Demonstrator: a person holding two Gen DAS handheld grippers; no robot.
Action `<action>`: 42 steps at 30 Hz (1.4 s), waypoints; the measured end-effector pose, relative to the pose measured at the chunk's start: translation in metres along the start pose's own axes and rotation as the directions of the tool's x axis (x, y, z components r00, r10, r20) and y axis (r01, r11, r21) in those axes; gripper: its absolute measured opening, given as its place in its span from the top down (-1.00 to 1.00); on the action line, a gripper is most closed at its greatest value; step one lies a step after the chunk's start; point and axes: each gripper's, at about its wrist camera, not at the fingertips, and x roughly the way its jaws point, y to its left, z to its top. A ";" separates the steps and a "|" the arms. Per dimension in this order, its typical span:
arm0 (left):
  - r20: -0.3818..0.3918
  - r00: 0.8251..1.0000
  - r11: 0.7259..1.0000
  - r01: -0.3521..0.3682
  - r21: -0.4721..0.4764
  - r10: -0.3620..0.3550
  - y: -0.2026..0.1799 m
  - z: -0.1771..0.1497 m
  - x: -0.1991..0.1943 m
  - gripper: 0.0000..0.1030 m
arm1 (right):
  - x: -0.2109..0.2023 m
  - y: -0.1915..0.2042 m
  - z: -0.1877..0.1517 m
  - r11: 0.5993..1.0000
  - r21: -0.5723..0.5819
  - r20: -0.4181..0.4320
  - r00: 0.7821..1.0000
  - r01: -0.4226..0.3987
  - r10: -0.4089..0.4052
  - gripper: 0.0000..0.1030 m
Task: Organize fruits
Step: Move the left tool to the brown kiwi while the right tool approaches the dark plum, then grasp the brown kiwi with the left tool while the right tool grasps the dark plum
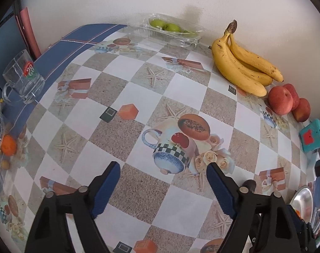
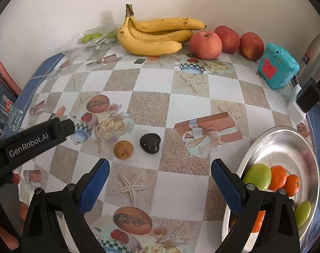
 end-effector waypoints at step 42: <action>-0.139 0.974 0.980 0.167 -0.107 -0.181 -0.016 -0.009 0.037 -0.25 | 0.049 -0.005 0.017 0.995 0.071 0.035 0.997 -0.074 0.071 0.32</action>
